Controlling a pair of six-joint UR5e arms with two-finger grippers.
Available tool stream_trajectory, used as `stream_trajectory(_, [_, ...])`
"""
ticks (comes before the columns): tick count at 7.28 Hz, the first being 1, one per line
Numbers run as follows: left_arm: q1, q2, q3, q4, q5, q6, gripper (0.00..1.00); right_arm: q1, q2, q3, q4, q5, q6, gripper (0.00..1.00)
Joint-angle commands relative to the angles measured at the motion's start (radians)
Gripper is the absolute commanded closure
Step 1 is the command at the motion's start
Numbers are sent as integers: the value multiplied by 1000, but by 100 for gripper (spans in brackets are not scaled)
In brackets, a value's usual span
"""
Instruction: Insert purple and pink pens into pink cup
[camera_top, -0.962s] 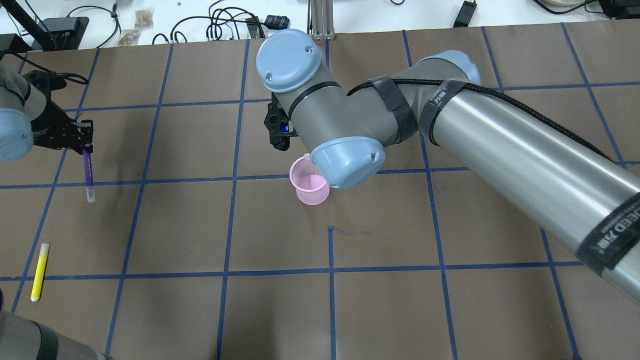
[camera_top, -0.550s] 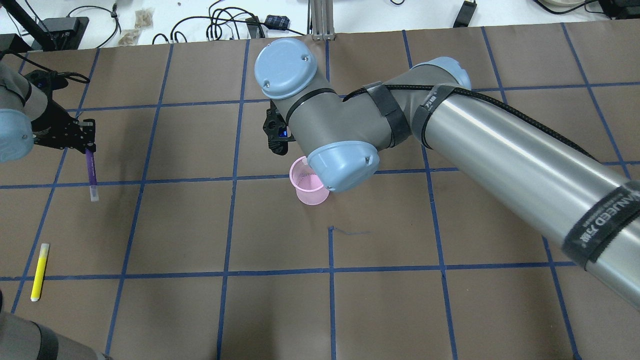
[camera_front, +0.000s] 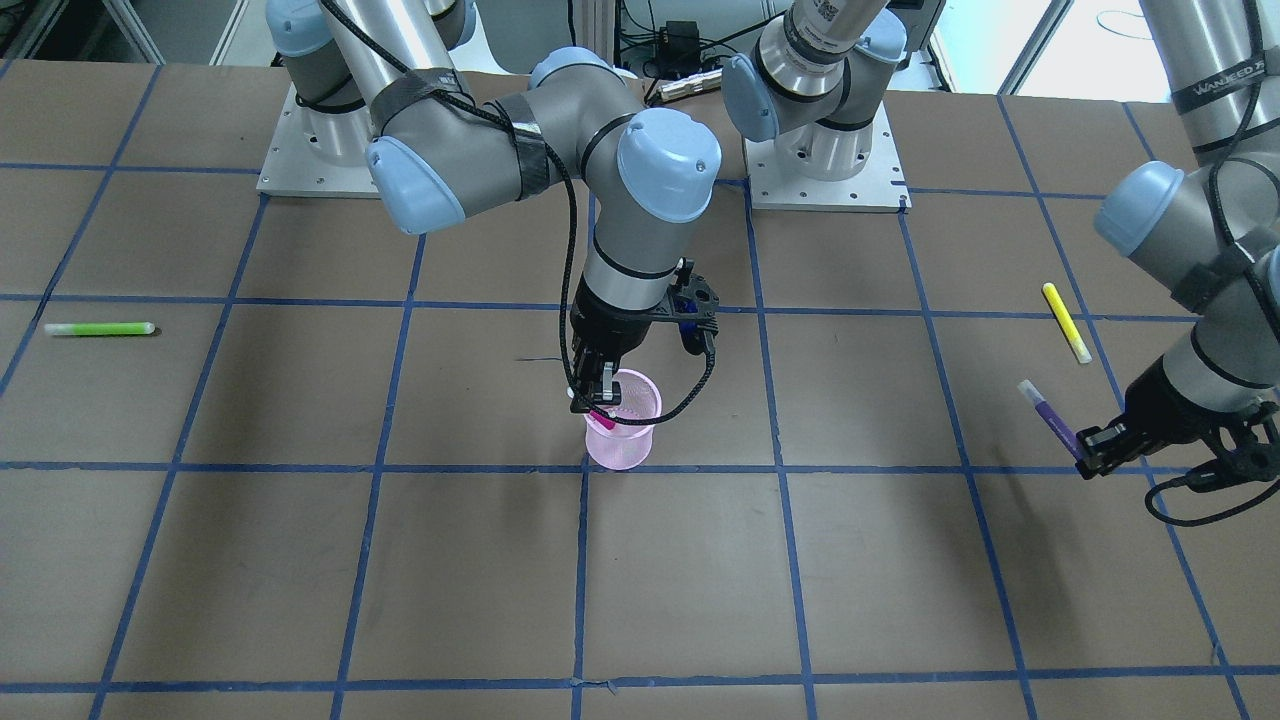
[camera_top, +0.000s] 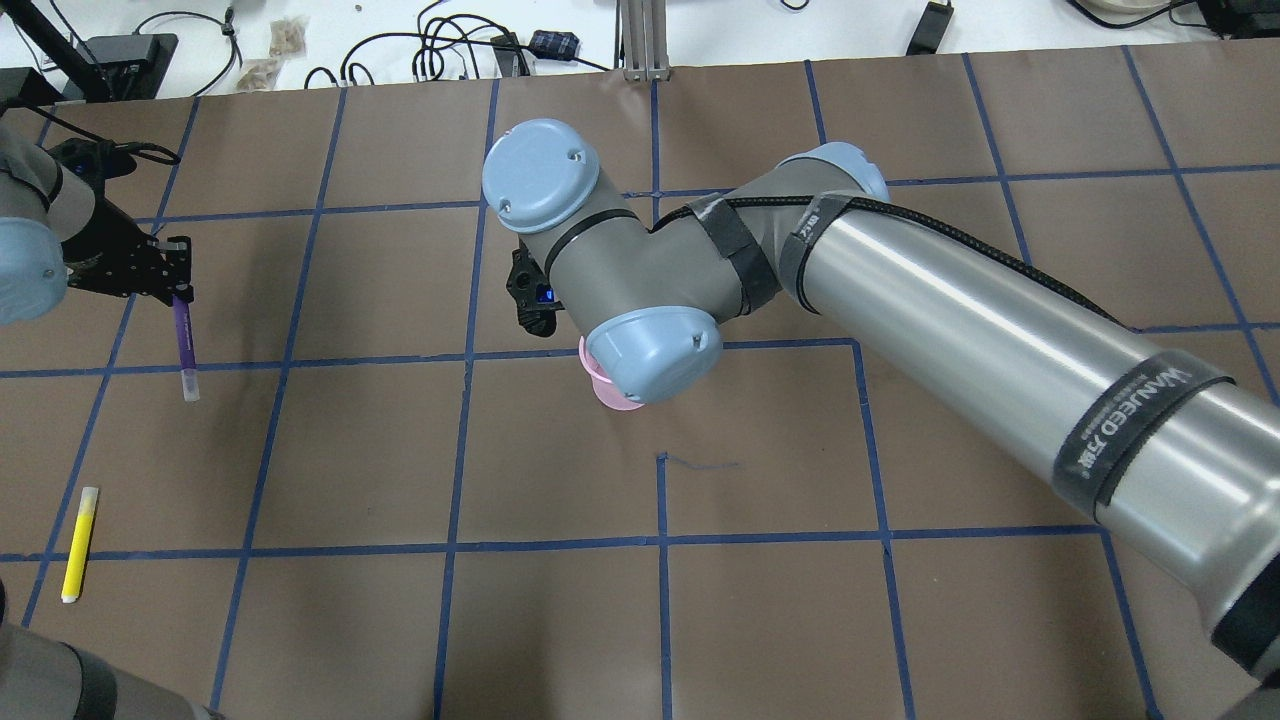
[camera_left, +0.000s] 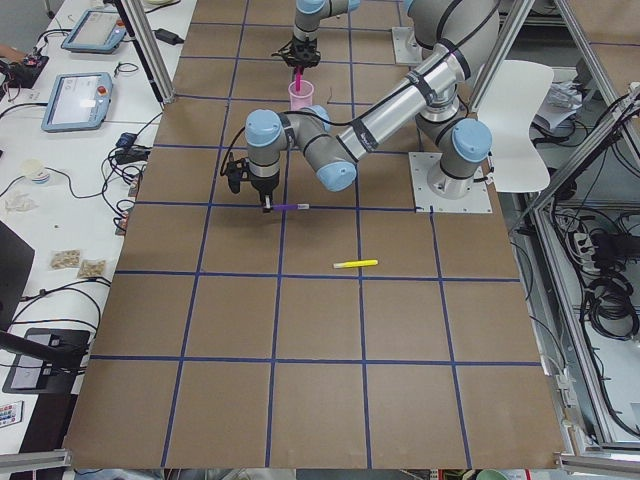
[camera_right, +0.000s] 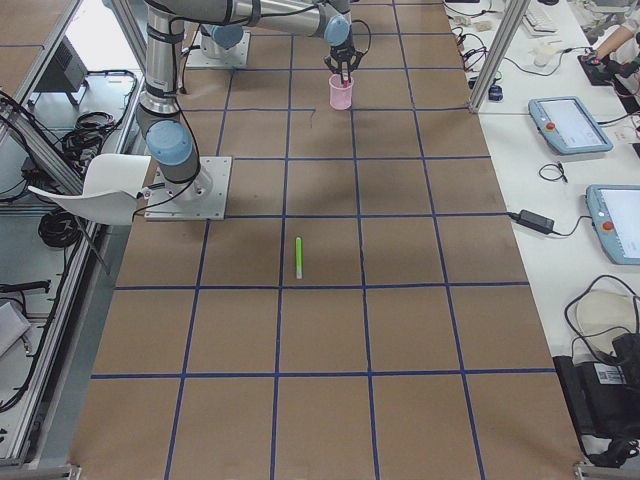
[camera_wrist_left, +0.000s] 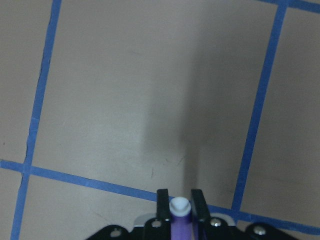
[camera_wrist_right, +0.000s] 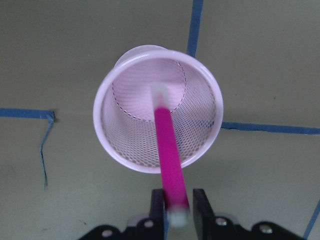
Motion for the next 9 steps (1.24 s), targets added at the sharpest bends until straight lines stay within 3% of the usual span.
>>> stream_trajectory(1, [-2, 1, 1, 0, -3, 0, 100, 1, 6, -2, -7, 0, 4, 0])
stream_trajectory(3, [-41, 10, 12, 11, -6, -2, 100, -14, -17, -13, -3, 1, 4, 0])
stream_trajectory(5, [-128, 40, 49, 15, -4, -6, 100, -72, -109, -27, 12, 10, 5, 0])
stream_trajectory(9, [-340, 108, 55, 40, -1, -217, 100, -349, -334, -24, 223, 183, 15, 0])
